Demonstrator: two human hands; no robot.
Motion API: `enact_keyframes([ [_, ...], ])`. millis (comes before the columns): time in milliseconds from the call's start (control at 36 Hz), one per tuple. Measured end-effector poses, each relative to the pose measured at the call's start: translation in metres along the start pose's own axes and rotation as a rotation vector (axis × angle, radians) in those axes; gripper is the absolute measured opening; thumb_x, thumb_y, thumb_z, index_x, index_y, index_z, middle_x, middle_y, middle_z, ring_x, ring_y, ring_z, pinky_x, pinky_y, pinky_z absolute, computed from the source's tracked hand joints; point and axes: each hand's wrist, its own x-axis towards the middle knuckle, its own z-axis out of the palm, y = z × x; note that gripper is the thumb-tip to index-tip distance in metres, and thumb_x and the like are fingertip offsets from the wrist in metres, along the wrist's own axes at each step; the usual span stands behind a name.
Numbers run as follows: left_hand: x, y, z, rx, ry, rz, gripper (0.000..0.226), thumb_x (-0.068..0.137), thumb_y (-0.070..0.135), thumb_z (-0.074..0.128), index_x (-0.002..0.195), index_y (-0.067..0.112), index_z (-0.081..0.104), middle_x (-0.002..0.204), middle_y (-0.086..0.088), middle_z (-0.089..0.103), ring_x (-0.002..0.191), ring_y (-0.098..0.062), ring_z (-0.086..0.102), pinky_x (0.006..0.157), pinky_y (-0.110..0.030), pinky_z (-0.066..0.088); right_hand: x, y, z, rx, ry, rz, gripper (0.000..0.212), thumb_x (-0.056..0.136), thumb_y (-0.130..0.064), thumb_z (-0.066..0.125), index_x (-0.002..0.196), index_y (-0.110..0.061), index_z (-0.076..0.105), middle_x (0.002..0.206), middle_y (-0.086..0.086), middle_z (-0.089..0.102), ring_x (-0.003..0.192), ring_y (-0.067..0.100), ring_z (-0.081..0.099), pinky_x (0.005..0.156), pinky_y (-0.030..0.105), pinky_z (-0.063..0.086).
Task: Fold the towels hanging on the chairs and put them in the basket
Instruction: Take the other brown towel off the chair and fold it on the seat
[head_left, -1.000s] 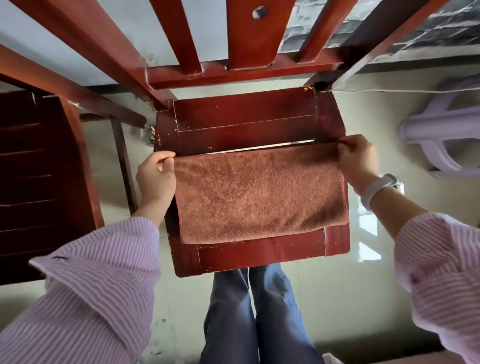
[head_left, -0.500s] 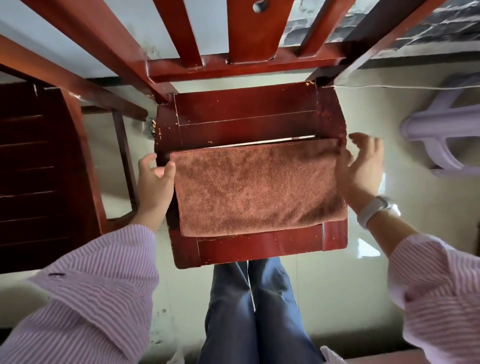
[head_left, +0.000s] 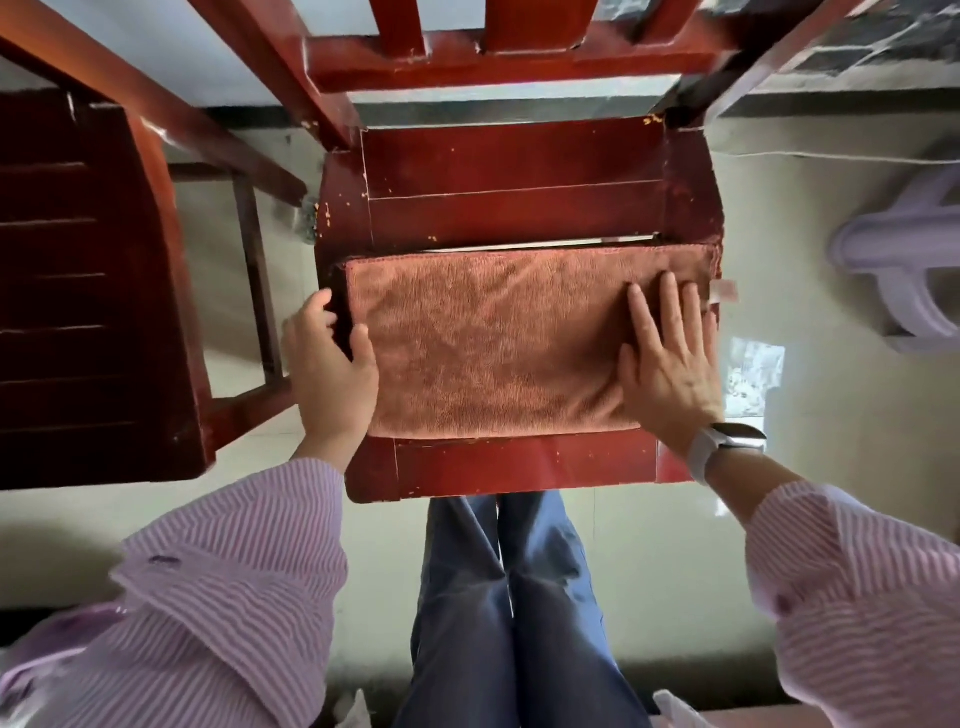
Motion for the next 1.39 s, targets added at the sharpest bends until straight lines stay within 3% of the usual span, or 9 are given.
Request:
enact_keyframes([
  [139, -0.006, 0.016, 0.015, 0.329, -0.054, 0.472, 0.037, 0.091, 0.021, 0.044, 0.127, 0.014, 0.05, 0.135, -0.012, 0.047, 0.127, -0.03, 0.038, 0.105, -0.045, 0.027, 0.011, -0.01, -0.017, 0.026, 0.098, -0.103, 0.051, 0.09, -0.025, 0.034, 0.141, -0.017, 0.033, 0.152, 0.012, 0.024, 0.141, 0.036, 0.015, 0.114, 0.055, 0.006],
  [222, 0.004, 0.031, 0.033, 0.455, -0.181, 0.583, 0.045, 0.093, 0.031, 0.039, 0.137, 0.021, 0.038, 0.149, -0.007, 0.032, 0.139, -0.028, 0.023, 0.111, -0.052, 0.013, 0.025, -0.024, -0.016, -0.024, 0.087, -0.177, 0.052, 0.091, -0.031, 0.031, 0.143, -0.026, 0.028, 0.153, 0.006, 0.022, 0.142, 0.035, 0.013, 0.111, 0.058, 0.001],
  [417, 0.017, 0.029, 0.062, 0.617, -0.245, 0.572, 0.053, 0.095, 0.045, 0.024, 0.146, 0.031, 0.014, 0.156, -0.003, 0.011, 0.144, -0.026, 0.004, 0.11, -0.058, -0.002, 0.042, -0.022, 0.005, -0.109, 0.04, -0.206, 0.055, 0.093, -0.041, 0.023, 0.145, -0.034, 0.011, 0.156, 0.002, 0.01, 0.143, 0.033, 0.004, 0.109, 0.062, 0.0],
  [667, -0.005, 0.002, 0.041, 0.585, -0.195, 0.577, 0.059, 0.093, 0.046, 0.028, 0.147, 0.027, 0.01, 0.155, -0.011, 0.008, 0.143, -0.032, 0.003, 0.109, -0.061, -0.002, 0.016, 0.011, 0.002, -0.007, 0.168, -0.255, 0.055, 0.09, -0.027, 0.033, 0.144, -0.018, 0.023, 0.151, 0.019, 0.022, 0.141, 0.036, 0.015, 0.111, 0.06, 0.014],
  [944, -0.026, -0.023, 0.048, 0.654, -0.238, 0.471, 0.062, 0.089, 0.05, 0.027, 0.146, 0.027, 0.015, 0.155, -0.014, 0.01, 0.142, -0.036, 0.003, 0.11, -0.06, 0.004, 0.007, 0.026, 0.027, -0.058, 0.117, -0.141, 0.058, 0.09, -0.036, 0.029, 0.146, -0.025, 0.016, 0.153, 0.017, 0.016, 0.141, 0.037, 0.011, 0.115, 0.053, 0.007],
  [1083, -0.029, -0.018, 0.045, 0.653, -0.242, 0.459, 0.062, 0.089, 0.05, 0.026, 0.146, 0.027, 0.014, 0.155, -0.014, 0.009, 0.142, -0.035, 0.002, 0.109, -0.062, 0.0, 0.004, 0.028, 0.02, 0.152, 0.171, -0.166, 0.051, 0.091, -0.024, 0.031, 0.141, -0.018, 0.031, 0.151, 0.016, 0.023, 0.141, 0.033, 0.015, 0.114, 0.052, 0.006],
  [1167, -0.035, -0.005, 0.045, 0.624, -0.223, 0.486, 0.061, 0.089, 0.047, 0.029, 0.145, 0.026, 0.017, 0.155, -0.013, 0.012, 0.142, -0.033, 0.004, 0.109, -0.061, -0.002, -0.002, 0.031, 0.01, 0.325, 0.301, -0.041, 0.042, 0.088, -0.016, 0.036, 0.128, -0.009, 0.048, 0.143, 0.016, 0.037, 0.133, 0.03, 0.032, 0.111, 0.046, 0.019],
  [1250, -0.045, 0.013, 0.051, 0.596, -0.235, 0.589, 0.059, 0.089, 0.044, 0.034, 0.144, 0.027, 0.021, 0.154, -0.011, 0.015, 0.142, -0.031, 0.007, 0.109, -0.06, -0.002, -0.006, 0.032, 0.002, 0.52, 0.441, 0.254, 0.032, 0.086, -0.015, 0.042, 0.113, -0.004, 0.056, 0.122, 0.019, 0.052, 0.114, 0.033, 0.046, 0.097, 0.045, 0.035],
  [1389, -0.06, 0.03, 0.069, 0.644, -0.339, 0.655, 0.06, 0.087, 0.045, 0.034, 0.144, 0.029, 0.021, 0.154, -0.01, 0.016, 0.142, -0.032, 0.009, 0.109, -0.063, 0.007, -0.004, 0.035, -0.002, 0.621, 0.264, 0.591, 0.021, 0.089, -0.017, 0.052, 0.104, -0.006, 0.06, 0.106, 0.015, 0.062, 0.103, 0.033, 0.054, 0.092, 0.043, 0.04],
])
